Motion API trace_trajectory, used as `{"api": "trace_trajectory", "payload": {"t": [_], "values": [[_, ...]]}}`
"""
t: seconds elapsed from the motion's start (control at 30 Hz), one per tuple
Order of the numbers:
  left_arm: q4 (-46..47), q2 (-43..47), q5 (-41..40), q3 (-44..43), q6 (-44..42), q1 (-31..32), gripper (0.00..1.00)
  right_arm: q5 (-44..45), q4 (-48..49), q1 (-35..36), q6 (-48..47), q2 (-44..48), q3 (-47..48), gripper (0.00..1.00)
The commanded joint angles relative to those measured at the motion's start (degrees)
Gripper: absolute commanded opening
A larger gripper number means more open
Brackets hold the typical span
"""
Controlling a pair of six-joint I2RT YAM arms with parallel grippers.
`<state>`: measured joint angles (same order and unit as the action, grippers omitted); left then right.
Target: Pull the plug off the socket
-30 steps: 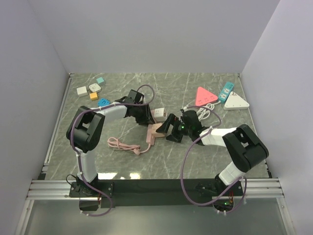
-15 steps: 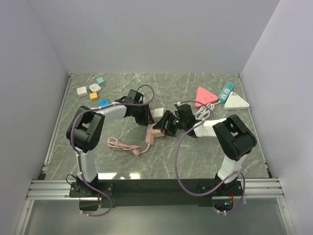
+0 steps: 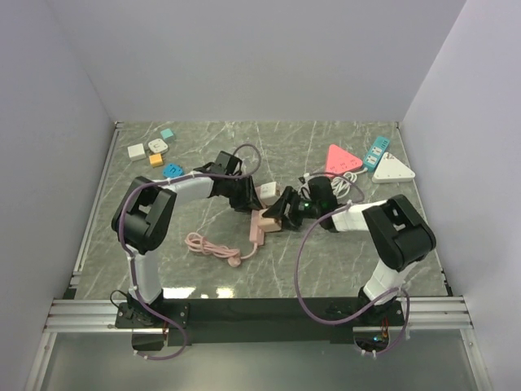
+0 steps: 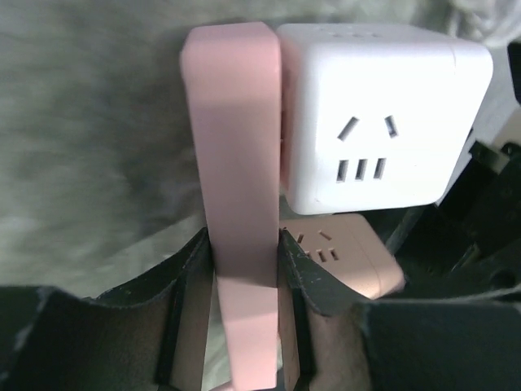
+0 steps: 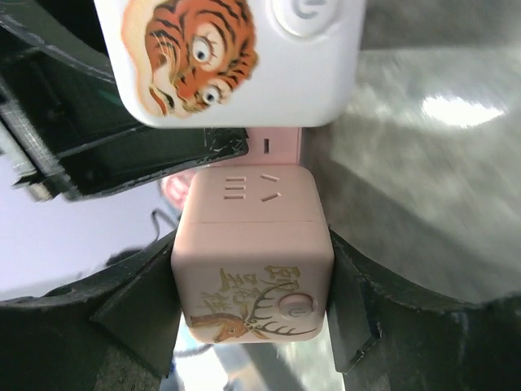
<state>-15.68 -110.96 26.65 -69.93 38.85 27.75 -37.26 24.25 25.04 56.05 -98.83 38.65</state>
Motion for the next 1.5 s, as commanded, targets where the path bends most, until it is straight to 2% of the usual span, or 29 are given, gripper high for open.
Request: {"api": "trace_trajectory", "payload": {"t": [0.0,0.17,0.2,0.27,0.33,0.43,0.57,0.7,0.87,0.9,0.93,0.97,1.13,1.23,1.37,1.47], "values": [[-4.0,-1.46,-9.33,2.25,-3.87,-2.52,0.0,-11.17,-5.3,-7.01,-2.6,8.9,-0.43,0.0],[-7.69,-1.46,-14.61,1.2,-7.03,-2.96,0.0,-12.41,-27.11,-10.97,-18.24,13.13,7.39,0.0],[-8.04,-1.46,-14.96,1.03,-7.38,-2.96,0.0,-10.31,-34.63,-11.41,-20.52,12.96,10.62,0.0],[-8.92,-1.37,-15.84,0.24,-8.09,-2.96,0.0,-8.02,-40.05,-11.94,-25.8,12.52,14.06,0.0],[-9.36,-1.28,-16.19,-0.55,-8.44,-2.96,0.0,-1.88,-46.99,-12.64,-28.27,12.43,15.74,0.0],[-10.33,-0.93,-16.64,-1.43,-8.62,-2.96,0.0,-1.5,-48.07,-13.08,-28.99,13.48,15.84,0.0],[-10.07,-0.31,-14.44,-2.23,-8.09,-2.96,0.0,-7.38,-42.98,-13.0,-26.61,15.68,12.42,0.0],[-6.13,1.62,-6.12,-2.14,-6.69,-2.53,0.0,-11.52,-37.28,-13.0,-24.33,18.31,9.6,0.0],[-6.46,5.04,-4.07,-3.72,-4.05,-1.73,0.42,-14.34,-33.13,-12.91,-19.93,21.3,7.22,0.0],[-6.73,5.83,-4.24,-3.81,-2.91,-1.73,0.65,-15.21,-33.04,-12.82,-19.76,21.65,7.49,0.0],[-7.16,7.75,-4.68,-4.16,-2.47,-1.73,0.96,-14.95,-33.65,-12.73,-19.75,22.53,7.84,0.0],[-7.26,8.9,-4.86,-4.16,-1.94,-1.73,0.99,-14.34,-34.35,-12.47,-19.84,22.97,9.06,0.0],[-9.19,16.98,-8.63,-4.6,1.84,-2.96,0.99,-11.26,-38.75,-11.5,-20.28,23.86,13.98,0.0],[-11.73,22.16,-13.89,-4.43,4.65,-4.62,0.99,-8.28,-39.54,-10.36,-18.97,21.67,19.15,0.0],[-12.18,29.91,-19.61,-1.01,8.34,-8.4,0.99,-3.54,-42.61,-4.23,-19.66,15.35,28.82,0.0],[-11.83,34.31,-18.58,2.51,8.96,-12.36,0.99,0.51,-46.29,2.98,-21.07,6.92,38.49,0.0]]}}
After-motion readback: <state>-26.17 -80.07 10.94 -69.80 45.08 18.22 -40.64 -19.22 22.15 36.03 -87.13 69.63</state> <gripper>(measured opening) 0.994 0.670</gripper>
